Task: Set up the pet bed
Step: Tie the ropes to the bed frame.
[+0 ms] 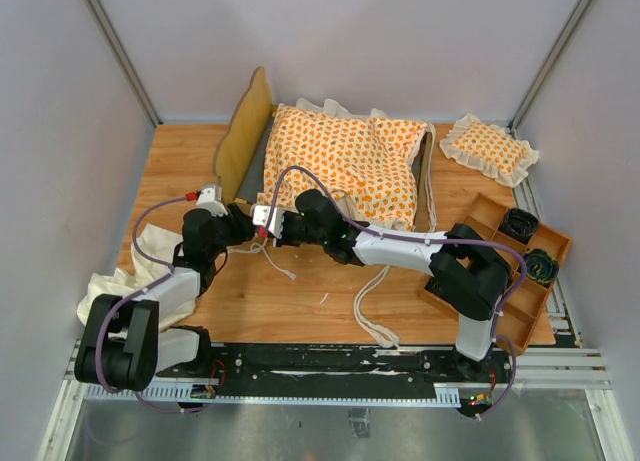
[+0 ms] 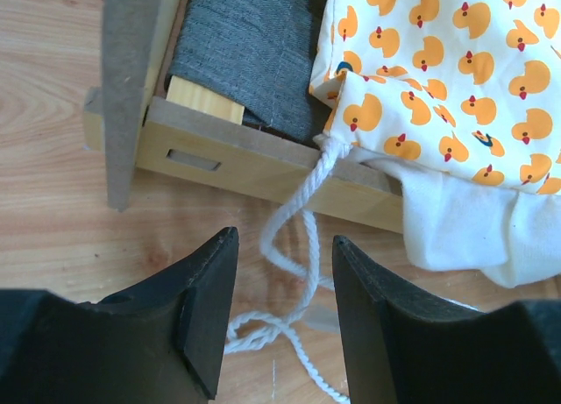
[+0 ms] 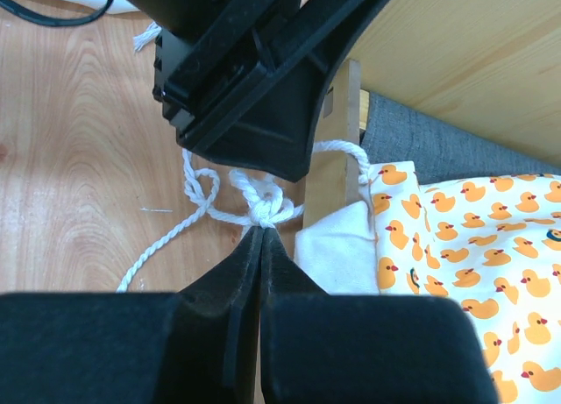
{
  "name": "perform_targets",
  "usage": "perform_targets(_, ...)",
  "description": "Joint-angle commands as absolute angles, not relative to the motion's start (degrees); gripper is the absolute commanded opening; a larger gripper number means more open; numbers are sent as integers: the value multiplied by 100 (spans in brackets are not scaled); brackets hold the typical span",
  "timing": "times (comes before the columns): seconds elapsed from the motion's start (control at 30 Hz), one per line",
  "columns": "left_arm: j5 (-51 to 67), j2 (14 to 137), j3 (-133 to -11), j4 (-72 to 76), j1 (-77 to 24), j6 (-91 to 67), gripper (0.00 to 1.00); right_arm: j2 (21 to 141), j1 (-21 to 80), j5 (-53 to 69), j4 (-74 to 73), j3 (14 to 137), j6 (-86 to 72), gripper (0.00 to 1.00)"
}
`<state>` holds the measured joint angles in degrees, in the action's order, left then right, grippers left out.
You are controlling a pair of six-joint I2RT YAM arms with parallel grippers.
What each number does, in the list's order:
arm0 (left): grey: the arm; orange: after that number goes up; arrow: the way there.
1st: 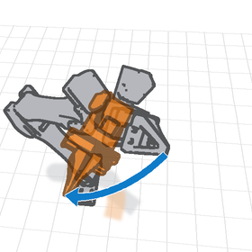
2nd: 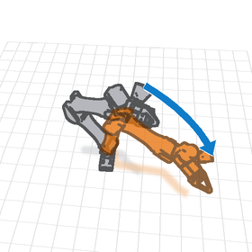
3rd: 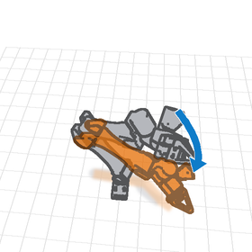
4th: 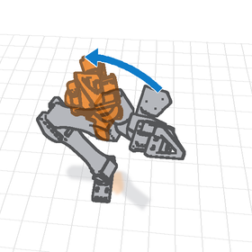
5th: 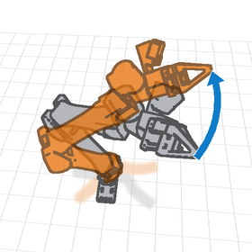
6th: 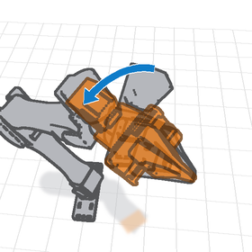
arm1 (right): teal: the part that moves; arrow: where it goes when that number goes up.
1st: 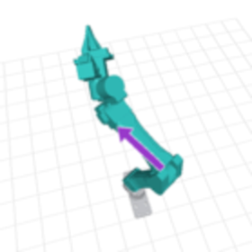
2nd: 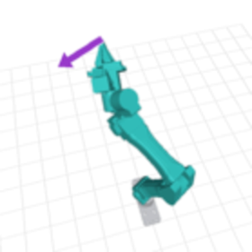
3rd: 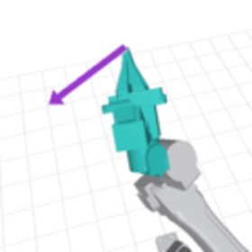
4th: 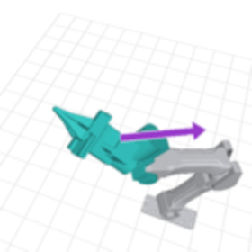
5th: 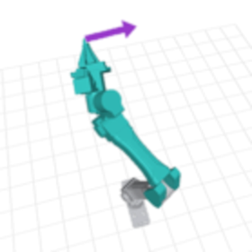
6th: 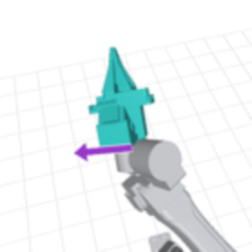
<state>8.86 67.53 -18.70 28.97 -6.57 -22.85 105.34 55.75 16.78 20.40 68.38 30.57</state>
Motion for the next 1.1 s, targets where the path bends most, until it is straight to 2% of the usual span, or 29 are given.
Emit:
perform_targets(0.0, 680, 7096, -2115, 3479, -772, -2194, 52, 10554, 5520, 1515, 2241, 6752, 2908, 0)
perform_targets(0.1, 560, 7230, -2216, 3585, -805, -2140, 51, 10571, 5522, 1518, 2226, 6756, 2917, 0)
perform_targets(0.2, 522, 7283, -2287, 3584, -822, -2087, 44, 10590, 5524, 1551, 2234, 6755, 2901, 0)
perform_targets(0.37, 521, 6966, -2179, 3552, -843, -2097, 10, 10766, 5520, 1459, 2230, 6883, 2964, 0)
perform_targets(0.43, 556, 6766, -2102, 3517, -844, -2158, 1, 10911, 5514, 1428, 2231, 7028, 3036, 0)
perform_targets(0.8, 565, 6215, -2107, 2613, -844, -2219, 0, 11325, 5407, 1055, 2711, 7484, 3119, 0)
perform_targets(1.07, 848, 5816, -2132, 2228, -844, -2267, 0, 12002, 5287, 1259, 3176, 7938, 3499, 0)
